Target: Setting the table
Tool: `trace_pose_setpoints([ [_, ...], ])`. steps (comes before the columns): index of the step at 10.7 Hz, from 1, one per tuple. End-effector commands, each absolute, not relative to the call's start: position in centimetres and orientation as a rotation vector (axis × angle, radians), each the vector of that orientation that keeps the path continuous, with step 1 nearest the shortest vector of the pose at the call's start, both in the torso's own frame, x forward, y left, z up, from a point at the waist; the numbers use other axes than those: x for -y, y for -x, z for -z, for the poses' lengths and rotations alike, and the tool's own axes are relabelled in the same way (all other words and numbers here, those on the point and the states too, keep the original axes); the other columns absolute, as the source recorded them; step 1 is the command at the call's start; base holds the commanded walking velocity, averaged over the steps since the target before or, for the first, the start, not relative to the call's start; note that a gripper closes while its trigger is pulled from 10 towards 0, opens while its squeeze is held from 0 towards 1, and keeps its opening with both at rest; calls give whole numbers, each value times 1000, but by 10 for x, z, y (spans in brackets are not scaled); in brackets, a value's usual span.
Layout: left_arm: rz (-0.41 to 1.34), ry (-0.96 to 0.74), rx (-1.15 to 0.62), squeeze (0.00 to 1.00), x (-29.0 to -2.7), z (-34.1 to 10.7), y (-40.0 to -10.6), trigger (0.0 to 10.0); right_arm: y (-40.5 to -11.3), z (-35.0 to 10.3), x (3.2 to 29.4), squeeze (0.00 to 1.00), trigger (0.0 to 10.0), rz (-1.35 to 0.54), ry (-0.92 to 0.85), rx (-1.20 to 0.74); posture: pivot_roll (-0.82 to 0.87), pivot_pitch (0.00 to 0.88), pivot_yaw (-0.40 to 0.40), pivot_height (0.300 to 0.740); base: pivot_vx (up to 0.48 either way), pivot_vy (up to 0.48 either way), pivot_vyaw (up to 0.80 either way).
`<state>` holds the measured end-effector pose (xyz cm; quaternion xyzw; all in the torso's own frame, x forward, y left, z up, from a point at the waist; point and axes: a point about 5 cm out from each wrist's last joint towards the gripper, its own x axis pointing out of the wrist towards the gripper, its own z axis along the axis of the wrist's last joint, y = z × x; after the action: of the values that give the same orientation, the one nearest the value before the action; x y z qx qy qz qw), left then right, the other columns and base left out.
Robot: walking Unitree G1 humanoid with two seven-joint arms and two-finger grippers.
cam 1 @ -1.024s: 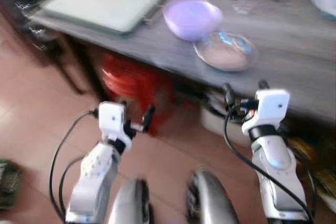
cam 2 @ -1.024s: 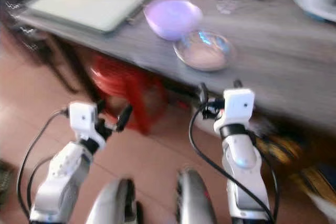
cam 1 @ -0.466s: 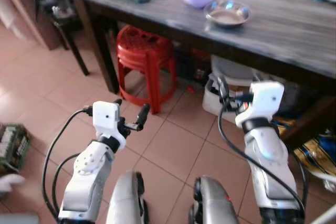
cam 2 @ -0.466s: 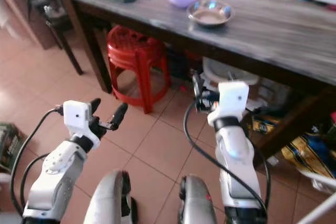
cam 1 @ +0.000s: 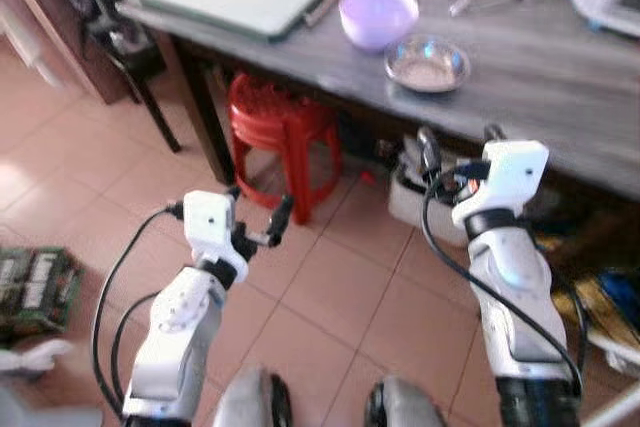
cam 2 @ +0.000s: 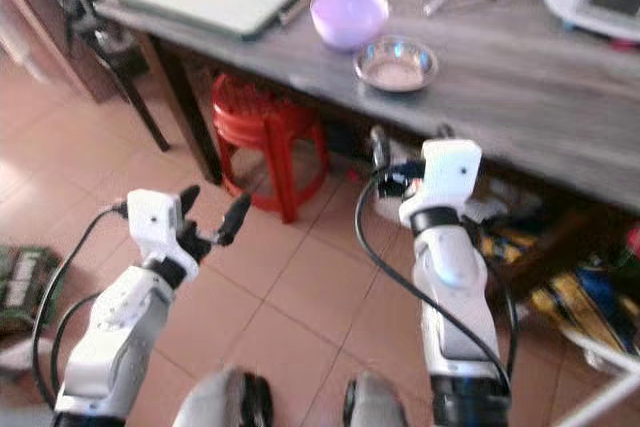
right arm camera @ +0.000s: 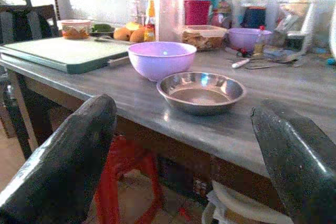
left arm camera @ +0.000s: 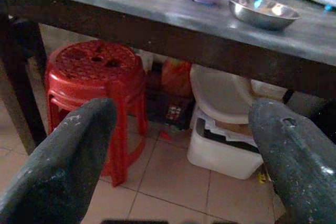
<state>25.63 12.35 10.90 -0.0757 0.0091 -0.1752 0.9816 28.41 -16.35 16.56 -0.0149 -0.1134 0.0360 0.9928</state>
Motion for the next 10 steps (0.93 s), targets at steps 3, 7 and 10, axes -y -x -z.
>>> trace_pose_setpoints([
  [3, 352, 140, -44, 0, -122, -104, -261, 10000, -293, -163, 165, 0, 10000, -81, 20, 211, -36, 90, 55, 740, 0, 0, 0],
  [7, 317, 171, -23, 0, -123, -110, -261, 10000, -286, -159, 176, 0, 10000, 22, 56, 186, -46, 114, 46, 740, -157, 0, 0],
  [10, 323, 167, -12, 0, -124, -113, -268, 10000, -283, -156, 179, 0, 10000, 25, 64, 172, -53, 124, 46, 740, -376, 0, 0],
])
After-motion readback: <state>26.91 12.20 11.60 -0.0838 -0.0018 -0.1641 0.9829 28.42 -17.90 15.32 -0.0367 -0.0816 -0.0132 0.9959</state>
